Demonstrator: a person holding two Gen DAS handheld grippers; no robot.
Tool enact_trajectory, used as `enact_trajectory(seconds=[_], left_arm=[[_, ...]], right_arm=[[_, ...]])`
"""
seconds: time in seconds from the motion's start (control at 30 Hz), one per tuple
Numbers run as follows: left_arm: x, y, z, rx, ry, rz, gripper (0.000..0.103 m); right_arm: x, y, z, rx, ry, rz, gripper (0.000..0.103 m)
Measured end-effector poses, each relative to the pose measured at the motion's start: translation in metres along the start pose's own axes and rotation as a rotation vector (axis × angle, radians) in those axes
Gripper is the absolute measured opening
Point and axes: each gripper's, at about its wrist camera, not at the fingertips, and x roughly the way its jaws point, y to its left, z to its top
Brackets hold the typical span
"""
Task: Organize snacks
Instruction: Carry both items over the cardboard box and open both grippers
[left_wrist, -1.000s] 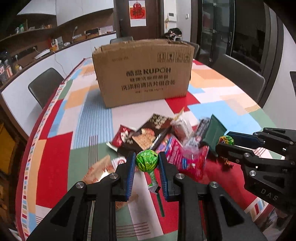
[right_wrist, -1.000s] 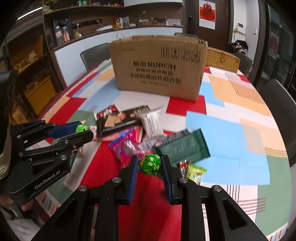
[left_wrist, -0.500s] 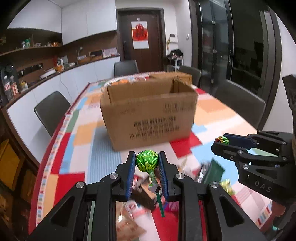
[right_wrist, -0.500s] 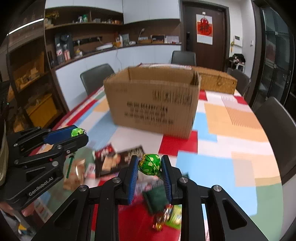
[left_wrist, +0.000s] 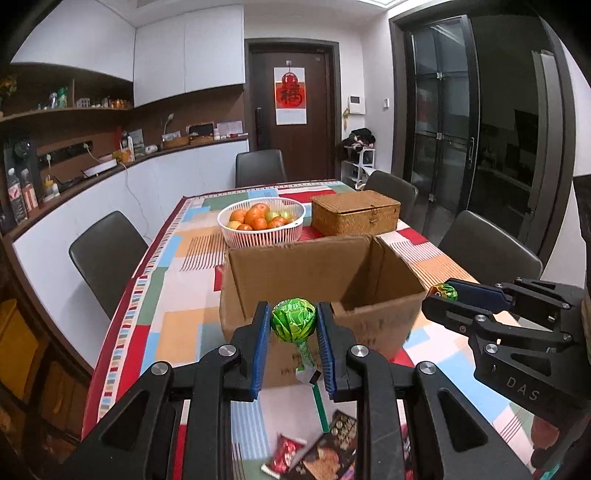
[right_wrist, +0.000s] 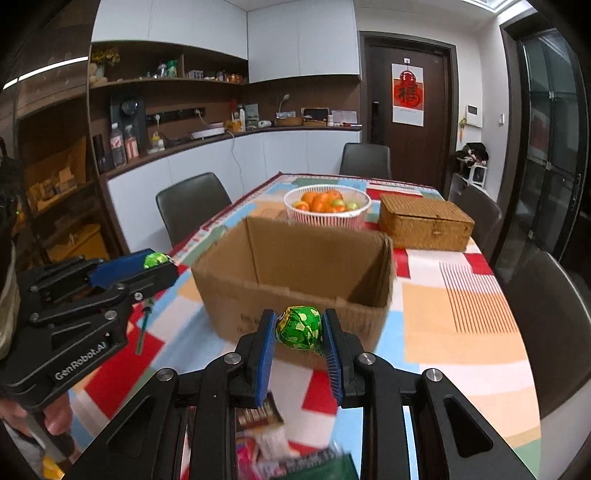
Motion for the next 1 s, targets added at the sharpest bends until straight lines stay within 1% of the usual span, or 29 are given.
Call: enact_trajectory(seconds=[0.17,0.37,0.57,0.7,0.73,0.77,0.8,0.83,0.9,0.97,1.0], left_arm=[[0.027,0.007,0.026,0.005,0.041,-0.023,0.025],[0.063,0.016,0.050,-0.018,0.106,-0.042,0.025],[0.095,0.020,0.060,-0.039,0.169,-0.051,0.025],[0.113,0.021,0.064,-0.042,0.201,-0.019,0.026],[0.117,0.022,0.065,-0.044,0.207,0.002,0.027],[0.119,0.023,0.066,-0.048,0.208,0.035,0.035],[0.119,0.026,0.067,-0.051,0.204,0.048,0.039],[0.117,0.029,0.066,-0.056,0.198,0.056,0.046],[0.109,0.031,0.060,-0.053,0.185,0.083,0.046],[0.097,0.030,0.055,-0.036,0.169,0.093,0.048],[0.090,0.028,0.051,-0.028,0.160,0.093,0.050]], right_arm=[[0.019,-0.007,0.029,0.009,0.020,0.010,0.027],[0.046,-0.017,0.059,0.020,0.053,0.036,0.027],[0.076,-0.029,0.080,0.059,0.099,0.042,0.027],[0.096,-0.035,0.084,0.094,0.133,0.043,0.027],[0.101,-0.037,0.084,0.100,0.140,0.040,0.027],[0.104,-0.038,0.084,0.102,0.145,0.039,0.027],[0.108,-0.038,0.085,0.106,0.151,0.036,0.027],[0.113,-0.040,0.085,0.107,0.159,0.025,0.032],[0.117,-0.043,0.084,0.119,0.171,-0.002,0.045],[0.114,-0.045,0.079,0.134,0.157,-0.006,0.045],[0.113,-0.043,0.076,0.125,0.165,0.000,0.045]])
